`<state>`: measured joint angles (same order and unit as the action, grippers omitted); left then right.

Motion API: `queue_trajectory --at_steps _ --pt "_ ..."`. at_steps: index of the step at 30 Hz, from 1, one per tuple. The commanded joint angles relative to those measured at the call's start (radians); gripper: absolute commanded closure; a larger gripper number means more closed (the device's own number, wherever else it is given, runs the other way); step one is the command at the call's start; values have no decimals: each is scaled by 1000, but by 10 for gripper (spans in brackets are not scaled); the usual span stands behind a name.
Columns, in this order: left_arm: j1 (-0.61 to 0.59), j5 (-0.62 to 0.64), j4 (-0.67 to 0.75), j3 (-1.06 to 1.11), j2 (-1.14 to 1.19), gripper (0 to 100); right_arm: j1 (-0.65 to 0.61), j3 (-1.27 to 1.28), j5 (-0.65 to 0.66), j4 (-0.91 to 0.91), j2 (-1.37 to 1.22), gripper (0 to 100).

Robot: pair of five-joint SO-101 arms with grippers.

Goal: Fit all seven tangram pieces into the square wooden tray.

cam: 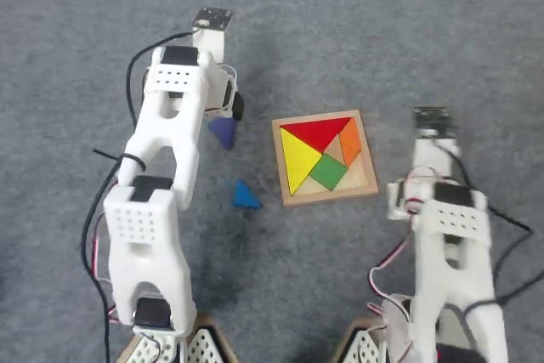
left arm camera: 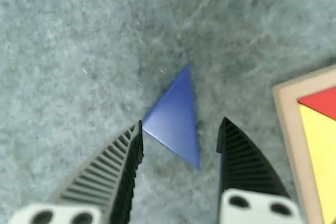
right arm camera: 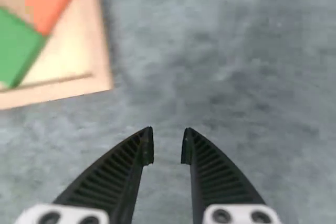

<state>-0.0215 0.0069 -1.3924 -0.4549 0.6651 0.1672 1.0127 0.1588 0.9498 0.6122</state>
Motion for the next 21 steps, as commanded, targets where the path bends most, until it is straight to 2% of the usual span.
queue_trajectory --at_steps 1,7,11,14,18,21 --pt "-14 6 -18 -105 52 778 119 -32 31 31 91 908" --pt "-8 3 -71 -110 91 779 239 97 117 -18 111 908" --pt "14 -115 -252 -130 34 788 249 127 112 -59 110 908" --pt "14 -204 -325 -94 -57 810 222 138 112 -62 108 908" --pt "25 -282 -327 124 -236 810 171 158 112 -62 108 908" --pt "51 -279 -230 380 -365 809 165 158 110 -62 108 908"
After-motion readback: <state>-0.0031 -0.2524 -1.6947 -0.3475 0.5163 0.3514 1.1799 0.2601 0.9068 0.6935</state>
